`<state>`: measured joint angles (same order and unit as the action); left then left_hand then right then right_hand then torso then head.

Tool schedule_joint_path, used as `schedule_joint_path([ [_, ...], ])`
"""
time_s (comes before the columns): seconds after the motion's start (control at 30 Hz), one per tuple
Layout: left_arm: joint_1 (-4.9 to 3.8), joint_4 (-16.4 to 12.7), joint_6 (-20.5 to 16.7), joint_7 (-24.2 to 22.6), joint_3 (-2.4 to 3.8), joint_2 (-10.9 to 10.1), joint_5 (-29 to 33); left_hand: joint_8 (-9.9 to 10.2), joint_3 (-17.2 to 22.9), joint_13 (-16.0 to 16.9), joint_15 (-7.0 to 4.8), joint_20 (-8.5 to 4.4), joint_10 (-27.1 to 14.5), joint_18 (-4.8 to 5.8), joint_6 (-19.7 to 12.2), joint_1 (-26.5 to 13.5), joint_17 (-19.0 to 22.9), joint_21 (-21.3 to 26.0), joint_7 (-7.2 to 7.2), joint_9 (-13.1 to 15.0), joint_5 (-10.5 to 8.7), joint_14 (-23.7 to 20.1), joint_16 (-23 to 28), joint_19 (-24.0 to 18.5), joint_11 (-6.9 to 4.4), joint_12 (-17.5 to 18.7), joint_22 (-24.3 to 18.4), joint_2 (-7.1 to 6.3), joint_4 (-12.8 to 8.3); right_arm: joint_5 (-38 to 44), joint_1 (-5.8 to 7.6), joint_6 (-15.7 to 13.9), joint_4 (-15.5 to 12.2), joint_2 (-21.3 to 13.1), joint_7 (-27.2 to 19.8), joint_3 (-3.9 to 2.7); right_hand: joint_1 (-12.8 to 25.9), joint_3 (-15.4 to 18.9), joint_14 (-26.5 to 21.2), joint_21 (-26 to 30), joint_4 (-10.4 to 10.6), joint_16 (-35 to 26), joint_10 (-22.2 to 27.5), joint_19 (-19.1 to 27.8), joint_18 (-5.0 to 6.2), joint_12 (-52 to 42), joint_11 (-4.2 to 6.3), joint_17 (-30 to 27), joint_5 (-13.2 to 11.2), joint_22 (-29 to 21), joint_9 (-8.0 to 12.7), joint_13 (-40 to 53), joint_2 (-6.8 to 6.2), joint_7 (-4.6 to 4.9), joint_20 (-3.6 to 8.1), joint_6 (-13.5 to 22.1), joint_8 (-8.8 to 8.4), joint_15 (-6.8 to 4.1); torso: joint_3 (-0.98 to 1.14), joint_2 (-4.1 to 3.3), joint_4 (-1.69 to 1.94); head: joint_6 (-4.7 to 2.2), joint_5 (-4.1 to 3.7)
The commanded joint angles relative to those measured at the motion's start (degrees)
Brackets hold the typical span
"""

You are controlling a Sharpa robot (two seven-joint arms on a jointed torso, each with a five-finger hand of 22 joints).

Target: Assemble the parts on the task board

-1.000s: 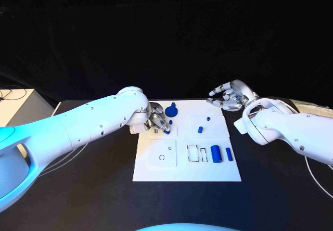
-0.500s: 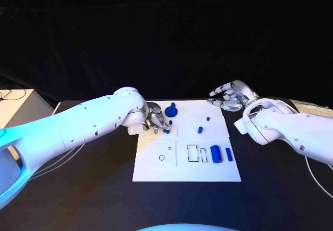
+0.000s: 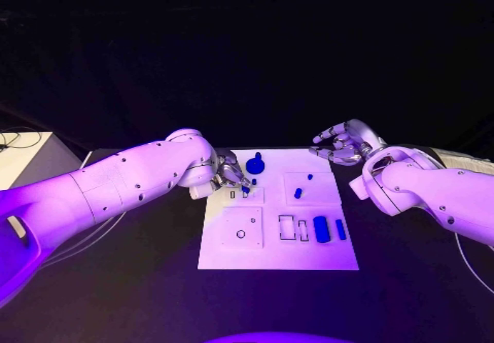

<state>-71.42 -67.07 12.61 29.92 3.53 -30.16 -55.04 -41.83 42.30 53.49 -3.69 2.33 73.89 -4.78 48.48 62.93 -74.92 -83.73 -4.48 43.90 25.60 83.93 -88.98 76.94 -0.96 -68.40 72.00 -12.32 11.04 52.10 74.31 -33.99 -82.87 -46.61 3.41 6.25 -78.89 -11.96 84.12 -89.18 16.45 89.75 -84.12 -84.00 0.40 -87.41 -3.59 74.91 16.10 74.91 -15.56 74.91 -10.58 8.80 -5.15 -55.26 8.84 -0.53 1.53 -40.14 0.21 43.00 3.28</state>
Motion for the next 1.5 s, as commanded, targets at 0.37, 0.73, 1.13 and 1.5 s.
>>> schedule_joint_path([
  [0.37,0.00,0.35,-1.69,-0.60,-0.30,1.24,-7.56,-0.72,10.55,1.75,-0.84,-0.24,1.35,0.94,2.09,-1.13,-13.70,-0.50,1.69,6.96,1.35,5.64,-0.35,1.08,-0.51,-1.19,0.82,0.00,-10.72,-0.05,-0.02,0.69,0.00,0.09,-0.41,-0.02,0.46,-0.38,5.70,0.41,0.02,-0.04,-3.97,-5.41,-0.08,0.19,-0.42,14.35,0.22,14.28,0.02,13.26,-0.32,0.01,-0.58,0.42,0.28,0.36,-0.04,-0.15,-0.08,0.15,0.29],
  [0.73,0.06,0.26,-0.88,-0.40,-1.12,1.63,-9.45,-0.98,10.76,2.34,-1.07,-0.45,1.85,0.98,2.49,-1.44,-13.89,-0.56,1.96,7.61,2.20,5.70,-0.45,1.27,-0.76,-1.59,1.00,-0.05,-10.76,-0.05,-0.02,0.67,-0.11,0.02,-0.42,-0.02,0.46,-0.38,5.70,0.41,0.02,-0.04,-3.97,-5.41,-0.08,0.19,-0.42,14.35,0.22,14.28,0.02,13.26,-0.32,0.01,-0.58,0.42,0.28,0.36,-0.09,-0.15,-0.06,0.51,0.38],
  [1.13,0.24,-0.27,-0.45,-0.34,-1.72,1.64,-10.09,-1.03,10.92,2.37,-1.15,-0.54,1.91,1.01,2.58,-1.52,-13.87,-0.59,2.04,7.83,2.67,5.70,-0.44,1.35,-0.84,-1.60,1.10,-0.07,-10.83,-0.04,-0.02,0.70,-0.09,0.04,-0.48,-0.02,0.46,-0.38,5.70,0.41,0.02,-0.04,-3.97,-5.41,-0.08,0.19,-0.42,14.35,0.22,14.28,0.02,13.26,-0.32,0.01,-0.58,0.42,0.28,0.36,-0.12,-0.09,-0.08,0.64,0.49],
  [1.5,0.43,-0.19,-0.84,-0.37,-1.83,1.79,-10.89,-1.04,11.04,2.28,-1.19,-0.59,1.88,1.00,2.62,-1.53,-13.81,-0.59,2.07,7.95,2.91,5.68,-0.40,1.34,-0.88,-1.53,1.07,-0.05,-10.88,-0.04,-0.05,0.73,-0.08,0.09,-0.53,-0.02,0.52,-0.45,5.69,0.42,-0.01,-0.06,-3.94,-5.41,-0.07,0.24,-0.42,14.31,0.26,14.27,0.02,13.23,-0.38,0.01,-0.59,0.46,0.31,0.37,-0.08,-0.12,-0.10,0.60,0.48],
])
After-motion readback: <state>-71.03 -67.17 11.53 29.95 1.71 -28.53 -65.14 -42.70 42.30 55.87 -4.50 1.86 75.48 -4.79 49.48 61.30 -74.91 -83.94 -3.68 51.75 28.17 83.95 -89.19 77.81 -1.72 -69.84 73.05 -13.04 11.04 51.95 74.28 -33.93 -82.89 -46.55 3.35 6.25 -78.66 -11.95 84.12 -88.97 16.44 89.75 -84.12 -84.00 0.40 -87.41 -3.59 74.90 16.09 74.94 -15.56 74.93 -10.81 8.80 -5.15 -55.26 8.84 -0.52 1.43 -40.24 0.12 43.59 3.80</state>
